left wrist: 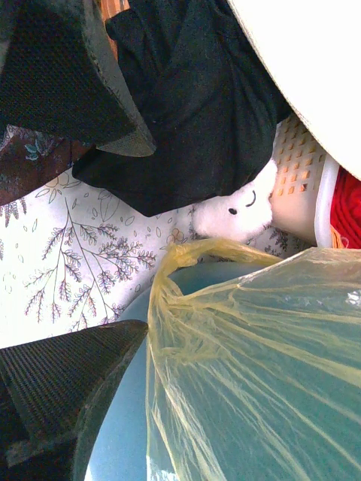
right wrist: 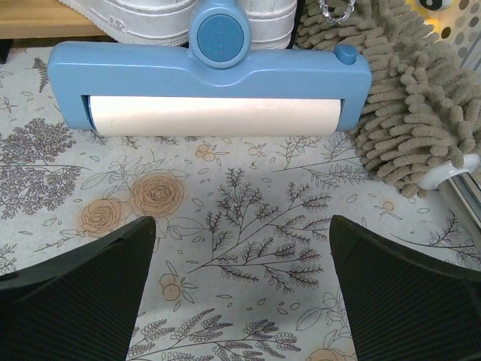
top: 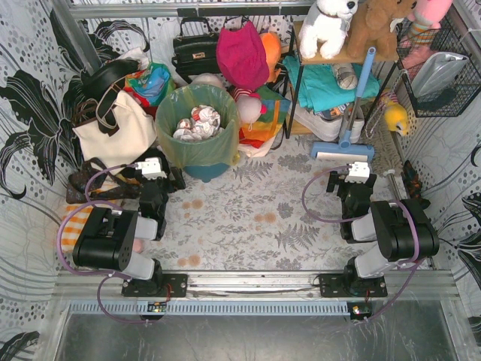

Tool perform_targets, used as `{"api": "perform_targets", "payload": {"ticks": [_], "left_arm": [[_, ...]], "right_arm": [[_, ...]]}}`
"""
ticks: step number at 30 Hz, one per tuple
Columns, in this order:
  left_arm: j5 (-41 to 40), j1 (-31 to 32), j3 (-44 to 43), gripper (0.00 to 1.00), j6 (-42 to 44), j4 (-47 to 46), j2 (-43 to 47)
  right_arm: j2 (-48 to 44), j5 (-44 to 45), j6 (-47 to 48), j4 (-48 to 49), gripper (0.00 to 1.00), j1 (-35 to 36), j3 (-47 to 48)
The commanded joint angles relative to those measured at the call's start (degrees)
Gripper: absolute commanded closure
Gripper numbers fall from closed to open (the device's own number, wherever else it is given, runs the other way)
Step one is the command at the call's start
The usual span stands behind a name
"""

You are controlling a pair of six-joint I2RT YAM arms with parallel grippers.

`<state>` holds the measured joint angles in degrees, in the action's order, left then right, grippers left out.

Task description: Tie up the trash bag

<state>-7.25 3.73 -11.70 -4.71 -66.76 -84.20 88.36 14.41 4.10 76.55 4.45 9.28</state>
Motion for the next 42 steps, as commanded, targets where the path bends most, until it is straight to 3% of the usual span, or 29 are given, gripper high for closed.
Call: {"api": "perform_targets", "payload": {"ticks": [1,37,42], "left_arm": [[0.2,-0.4,-0.6,0.02,-0.2,-2.8,-0.2],[0.8,0.1,1.1,0.02,0.7,-5.1,1.0],[-0.3,0.6,-1.2,0.02,1.0,3.9,5.9]], "right_arm": [[0.2,1.0,-1.1,0.9,0.03,-0.5,1.1],[-0.5,0.3,-0.3,0.4,0.03,-0.7,1.2],[-1.3,-0.2,-0.4,-0.6,0.03,-0.7,1.1]]}}
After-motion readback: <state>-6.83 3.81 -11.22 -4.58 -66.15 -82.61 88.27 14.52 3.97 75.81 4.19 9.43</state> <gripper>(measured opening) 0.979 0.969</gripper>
